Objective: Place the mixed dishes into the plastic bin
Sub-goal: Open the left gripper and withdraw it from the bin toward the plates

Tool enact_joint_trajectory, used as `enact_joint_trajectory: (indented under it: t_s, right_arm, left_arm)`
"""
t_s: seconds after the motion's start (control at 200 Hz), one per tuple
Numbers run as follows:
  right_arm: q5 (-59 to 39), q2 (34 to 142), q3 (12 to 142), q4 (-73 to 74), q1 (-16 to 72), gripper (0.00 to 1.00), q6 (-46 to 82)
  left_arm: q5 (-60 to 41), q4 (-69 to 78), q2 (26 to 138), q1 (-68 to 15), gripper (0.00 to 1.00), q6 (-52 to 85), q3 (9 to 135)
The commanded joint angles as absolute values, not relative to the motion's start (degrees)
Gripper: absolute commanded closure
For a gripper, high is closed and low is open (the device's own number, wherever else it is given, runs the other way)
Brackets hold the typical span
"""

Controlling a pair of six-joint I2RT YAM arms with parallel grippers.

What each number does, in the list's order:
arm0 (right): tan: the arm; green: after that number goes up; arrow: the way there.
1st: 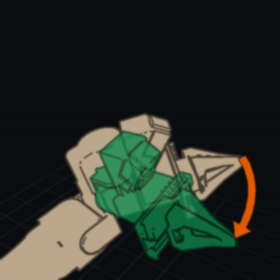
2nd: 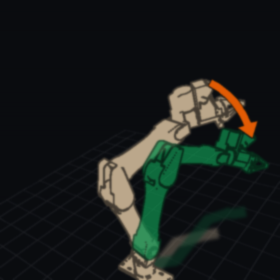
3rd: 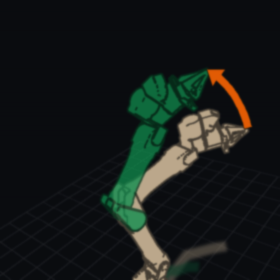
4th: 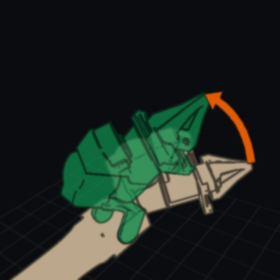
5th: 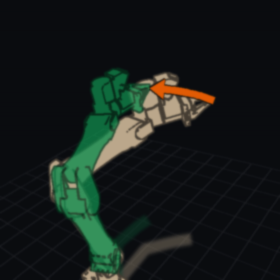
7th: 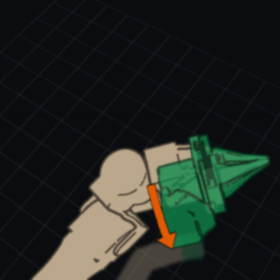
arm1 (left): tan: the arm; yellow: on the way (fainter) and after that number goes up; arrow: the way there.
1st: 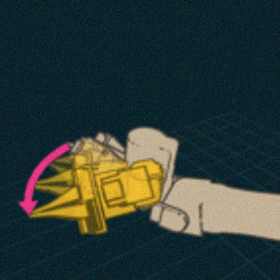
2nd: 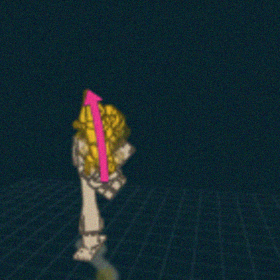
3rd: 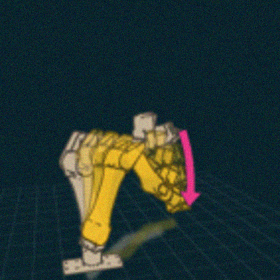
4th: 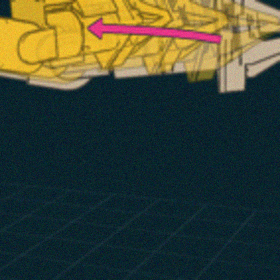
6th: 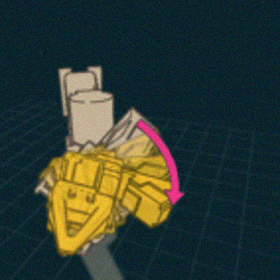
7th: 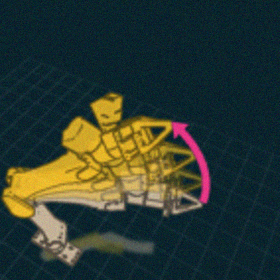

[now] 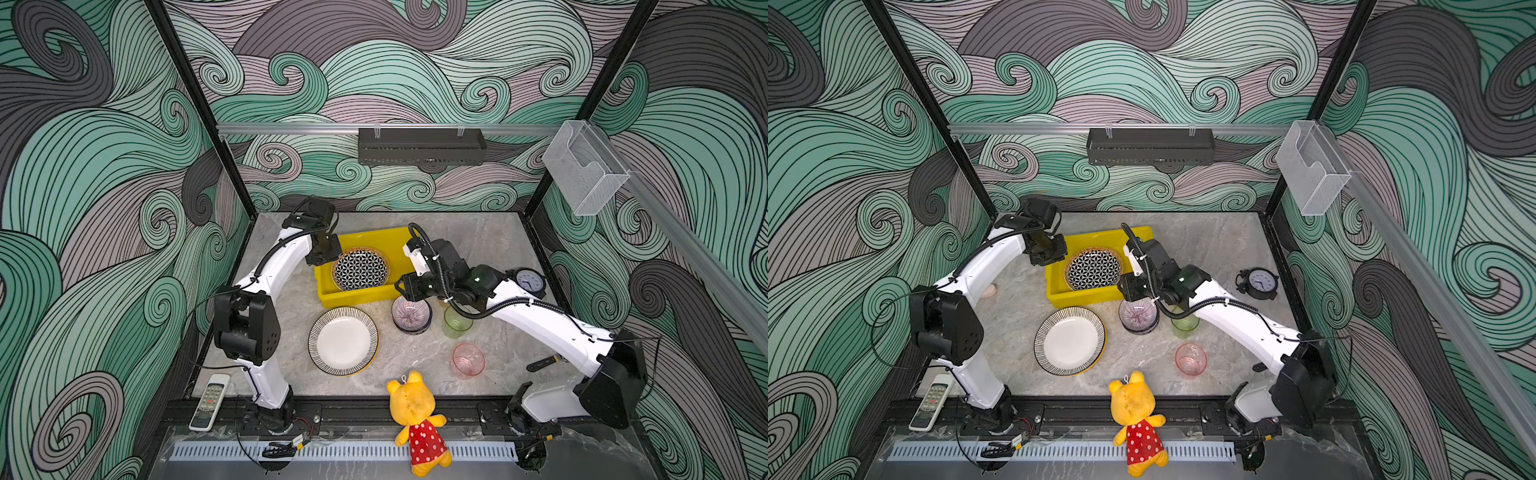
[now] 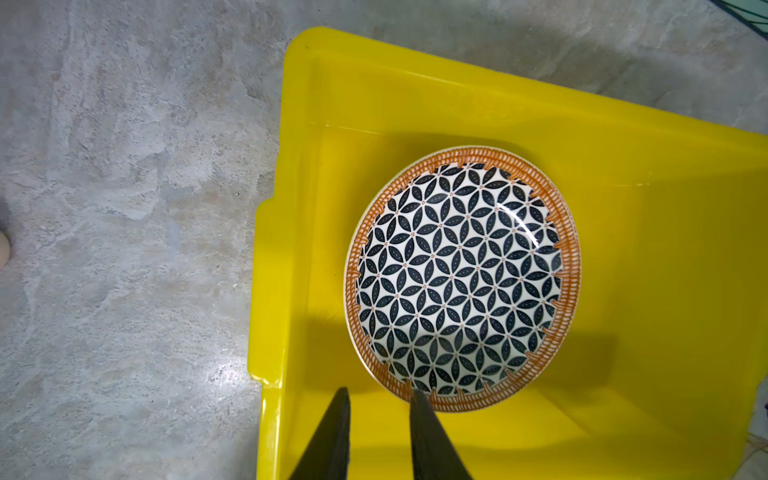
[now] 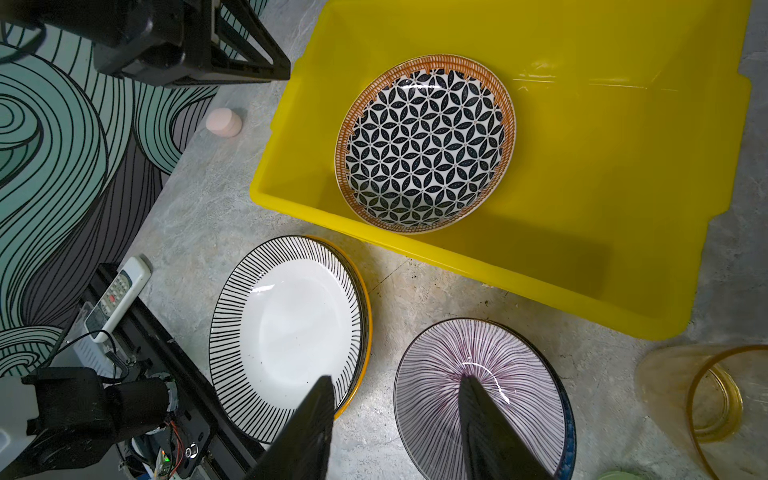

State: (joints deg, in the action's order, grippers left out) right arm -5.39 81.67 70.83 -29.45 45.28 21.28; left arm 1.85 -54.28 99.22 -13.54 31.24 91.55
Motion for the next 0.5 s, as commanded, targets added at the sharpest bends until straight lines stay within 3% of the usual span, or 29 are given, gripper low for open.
enact_joint_trajectory:
  t_s: [0.0, 0.495]
  right_arm:
    - [-3.29, 79.24, 71.1, -31.33, 47.11, 0.49, 22.7]
    - [2.39, 75.08, 70.55, -35.52, 54.9, 0.47, 26.56]
  left_arm:
    - [0.7, -57.72, 94.04, -13.27, 0.71, 29.32, 89.69]
    - [-3.08, -59.63, 75.68, -13.54, 0.7, 28.21, 74.18]
